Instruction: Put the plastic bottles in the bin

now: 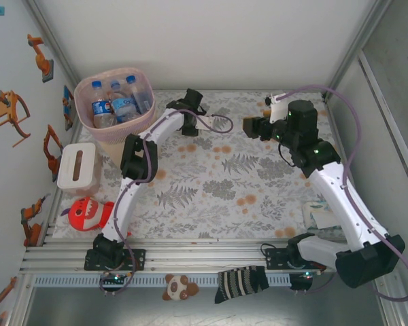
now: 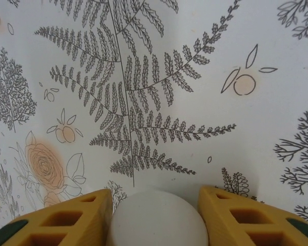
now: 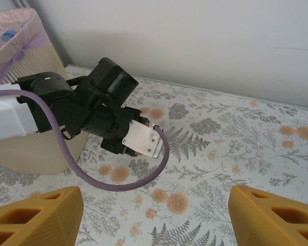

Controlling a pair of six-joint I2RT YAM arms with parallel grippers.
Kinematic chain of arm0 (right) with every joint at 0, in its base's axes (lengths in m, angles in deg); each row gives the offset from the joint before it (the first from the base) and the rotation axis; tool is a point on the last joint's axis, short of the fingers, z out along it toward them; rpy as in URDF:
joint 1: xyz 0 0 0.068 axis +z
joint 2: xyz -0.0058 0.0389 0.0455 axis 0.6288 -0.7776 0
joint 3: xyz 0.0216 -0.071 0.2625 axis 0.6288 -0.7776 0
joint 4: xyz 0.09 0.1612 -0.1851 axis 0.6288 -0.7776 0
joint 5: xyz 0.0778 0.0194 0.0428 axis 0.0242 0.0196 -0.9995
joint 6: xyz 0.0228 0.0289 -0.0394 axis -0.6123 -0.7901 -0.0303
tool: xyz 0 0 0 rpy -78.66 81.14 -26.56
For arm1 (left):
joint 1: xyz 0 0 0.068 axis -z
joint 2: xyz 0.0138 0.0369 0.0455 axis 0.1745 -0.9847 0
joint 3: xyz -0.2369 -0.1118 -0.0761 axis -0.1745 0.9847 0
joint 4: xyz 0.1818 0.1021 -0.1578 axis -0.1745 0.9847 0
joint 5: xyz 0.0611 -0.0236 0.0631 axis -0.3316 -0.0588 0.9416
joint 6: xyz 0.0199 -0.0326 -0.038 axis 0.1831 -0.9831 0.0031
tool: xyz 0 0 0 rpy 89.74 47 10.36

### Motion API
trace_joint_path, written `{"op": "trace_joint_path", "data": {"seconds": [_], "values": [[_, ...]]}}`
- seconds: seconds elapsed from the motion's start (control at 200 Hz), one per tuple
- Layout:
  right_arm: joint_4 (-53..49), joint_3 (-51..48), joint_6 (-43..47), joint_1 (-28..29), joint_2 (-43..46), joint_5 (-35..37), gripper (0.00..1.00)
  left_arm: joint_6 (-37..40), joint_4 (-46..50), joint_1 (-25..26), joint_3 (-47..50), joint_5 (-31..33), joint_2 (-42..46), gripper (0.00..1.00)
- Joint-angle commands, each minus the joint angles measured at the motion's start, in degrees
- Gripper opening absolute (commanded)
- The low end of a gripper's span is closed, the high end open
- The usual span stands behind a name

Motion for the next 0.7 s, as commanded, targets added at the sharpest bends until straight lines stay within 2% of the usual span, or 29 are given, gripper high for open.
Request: {"op": "trace_joint_path", "data": {"seconds": [0.0,0.265,0.391,0.696], "values": [[1.2,-0.1,-0.8,0.3,1.9,0.7,0.74,0.7,0.7,0.9,1.1,-2.4,5.0,0.38],[1.4,-0.4,-0.9,0.3,2.6,0.9,0.74,0.0,0.1,3.3,2.8,-5.1,11.6,0.36],[1.7,-0.5,-0.9,0.2,2.7,0.8,0.74,-3.0,-1.0,4.1,3.7,-9.8,16.1,0.35],[2.2,-1.1,-0.6,0.2,3.8,2.7,0.74,-11.0,-5.6,5.3,6.1,-16.6,27.1,0.33]]}}
